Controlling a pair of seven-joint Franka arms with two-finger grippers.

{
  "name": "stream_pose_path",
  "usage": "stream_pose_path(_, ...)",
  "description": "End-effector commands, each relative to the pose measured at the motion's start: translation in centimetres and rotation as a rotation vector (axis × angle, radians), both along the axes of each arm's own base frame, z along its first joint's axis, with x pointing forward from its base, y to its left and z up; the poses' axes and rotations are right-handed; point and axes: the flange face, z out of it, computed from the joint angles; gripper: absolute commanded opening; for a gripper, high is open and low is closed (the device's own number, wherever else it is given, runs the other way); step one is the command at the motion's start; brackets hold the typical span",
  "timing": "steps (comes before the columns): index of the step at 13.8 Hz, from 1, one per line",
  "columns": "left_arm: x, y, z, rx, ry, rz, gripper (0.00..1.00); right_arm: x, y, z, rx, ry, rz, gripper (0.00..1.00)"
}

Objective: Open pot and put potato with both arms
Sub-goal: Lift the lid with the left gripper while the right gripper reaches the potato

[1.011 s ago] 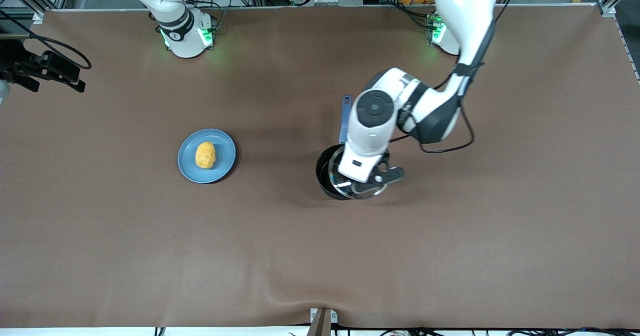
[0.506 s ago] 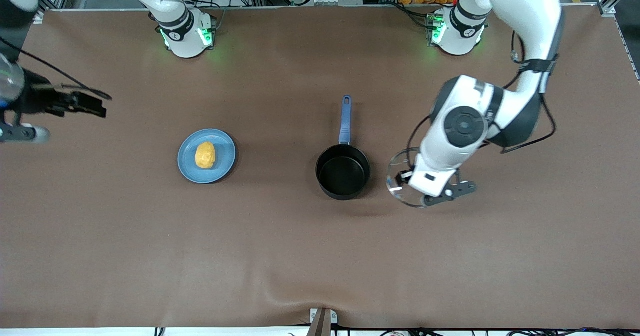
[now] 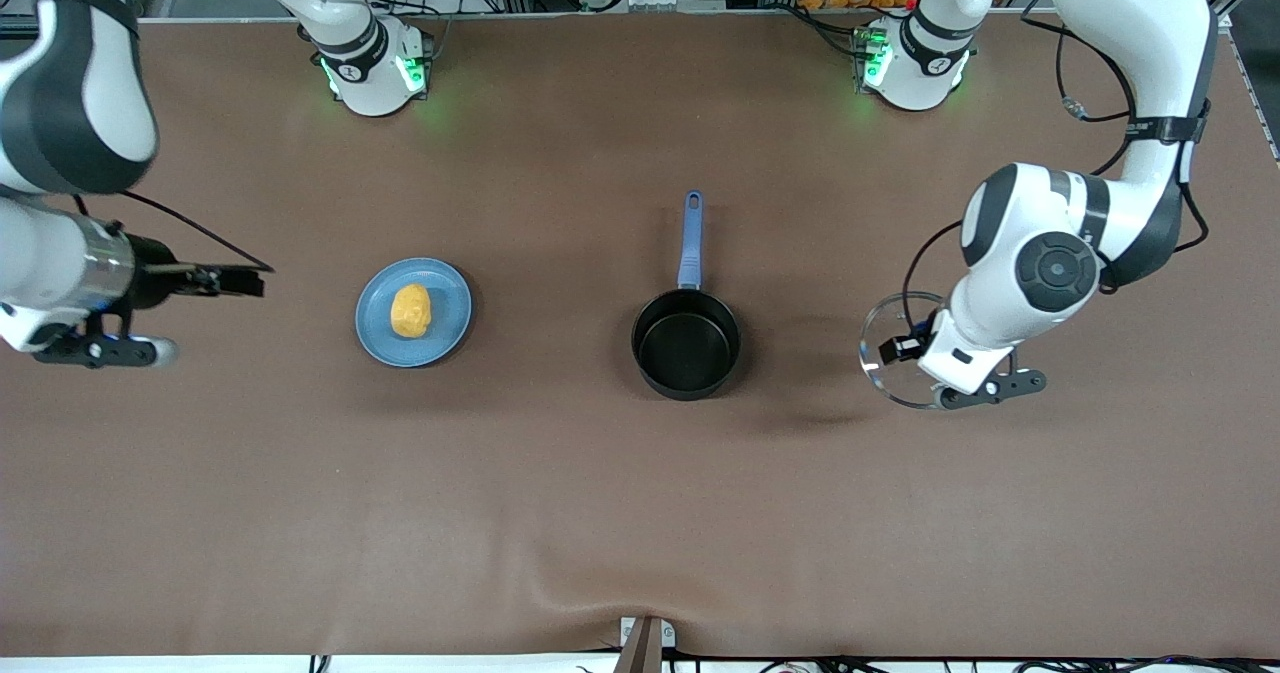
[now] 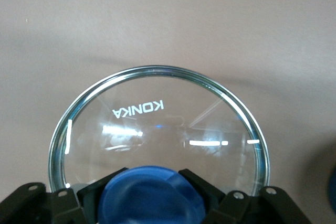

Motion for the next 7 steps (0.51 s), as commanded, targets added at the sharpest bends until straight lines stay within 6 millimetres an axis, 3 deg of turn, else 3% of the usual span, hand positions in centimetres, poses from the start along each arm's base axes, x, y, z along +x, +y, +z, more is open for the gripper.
stream_pose_path(1,-1.0,2.4,-1.8,-0.01,-0.054,-0.041,0.36,-1.6,2.7,-3.6,-0.001,-0.021,-0.035,1.0)
stream_pose_path(7,-1.8,2.9,-8.3,-0.03,-0.079,-0.052,0.4,-5.2,4.8,-11.7,-0.008,-0.082,-0.019,1.0)
